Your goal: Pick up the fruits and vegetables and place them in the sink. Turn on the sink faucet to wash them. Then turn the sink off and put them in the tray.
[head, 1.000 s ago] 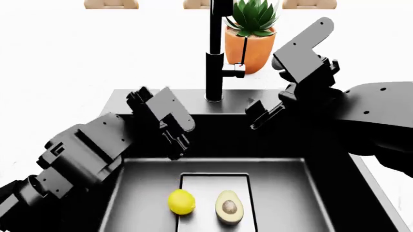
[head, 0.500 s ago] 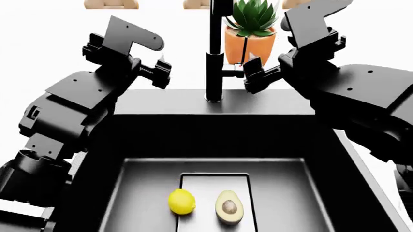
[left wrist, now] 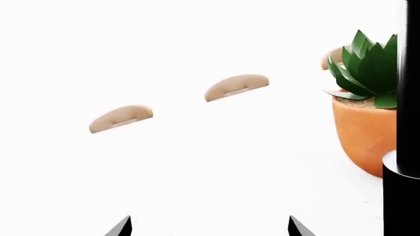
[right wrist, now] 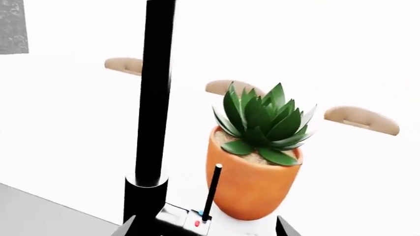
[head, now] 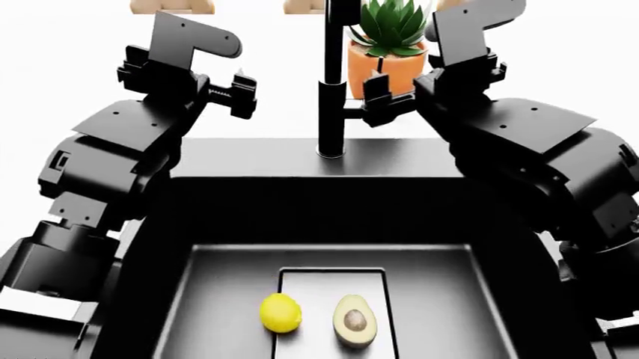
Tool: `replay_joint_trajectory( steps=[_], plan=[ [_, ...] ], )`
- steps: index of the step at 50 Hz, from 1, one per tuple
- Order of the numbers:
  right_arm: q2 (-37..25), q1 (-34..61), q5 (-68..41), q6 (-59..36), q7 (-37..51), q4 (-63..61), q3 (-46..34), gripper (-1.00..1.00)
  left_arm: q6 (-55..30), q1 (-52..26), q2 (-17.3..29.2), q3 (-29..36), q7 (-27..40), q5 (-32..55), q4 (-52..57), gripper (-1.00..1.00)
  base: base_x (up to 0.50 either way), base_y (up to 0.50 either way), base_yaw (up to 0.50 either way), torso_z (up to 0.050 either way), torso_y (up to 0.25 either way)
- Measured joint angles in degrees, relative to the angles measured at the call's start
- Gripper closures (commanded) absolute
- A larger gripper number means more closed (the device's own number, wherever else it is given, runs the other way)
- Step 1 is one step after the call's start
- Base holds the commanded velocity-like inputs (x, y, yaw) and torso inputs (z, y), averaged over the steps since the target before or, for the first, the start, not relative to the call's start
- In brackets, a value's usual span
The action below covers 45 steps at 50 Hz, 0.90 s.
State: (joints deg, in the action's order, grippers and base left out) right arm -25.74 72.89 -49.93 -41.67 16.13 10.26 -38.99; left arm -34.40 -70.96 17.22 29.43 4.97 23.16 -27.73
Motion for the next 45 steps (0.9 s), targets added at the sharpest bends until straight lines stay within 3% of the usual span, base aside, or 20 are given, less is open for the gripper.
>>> replay_joint_trajectory(
  steps=[14, 29, 45],
  plan=[
    [2.34, 0.46, 1.72, 3.44, -1.29, 6.06, 0.16, -1.0, 1.51, -0.91, -1.09, -0.4, 0.68, -0.36, -3.5, -1.0, 0.0, 0.0, 0.0, 0.0, 0.0],
    [6.82, 2.51, 4.76, 8.64, -4.6, 17.3, -0.53, -1.0, 8.31, -4.6, -4.72, -1.24, 0.58, -1.68, -17.31, -1.0, 0.0, 0.0, 0.0, 0.0, 0.0],
    [17.75, 9.83, 10.78, 23.74, -12.99, 48.02, -1.03, -1.0, 19.96, -11.55, -10.37, -3.7, -0.32, -4.37, -39.1, -1.0, 0.0, 0.0, 0.0, 0.0, 0.0]
  ],
)
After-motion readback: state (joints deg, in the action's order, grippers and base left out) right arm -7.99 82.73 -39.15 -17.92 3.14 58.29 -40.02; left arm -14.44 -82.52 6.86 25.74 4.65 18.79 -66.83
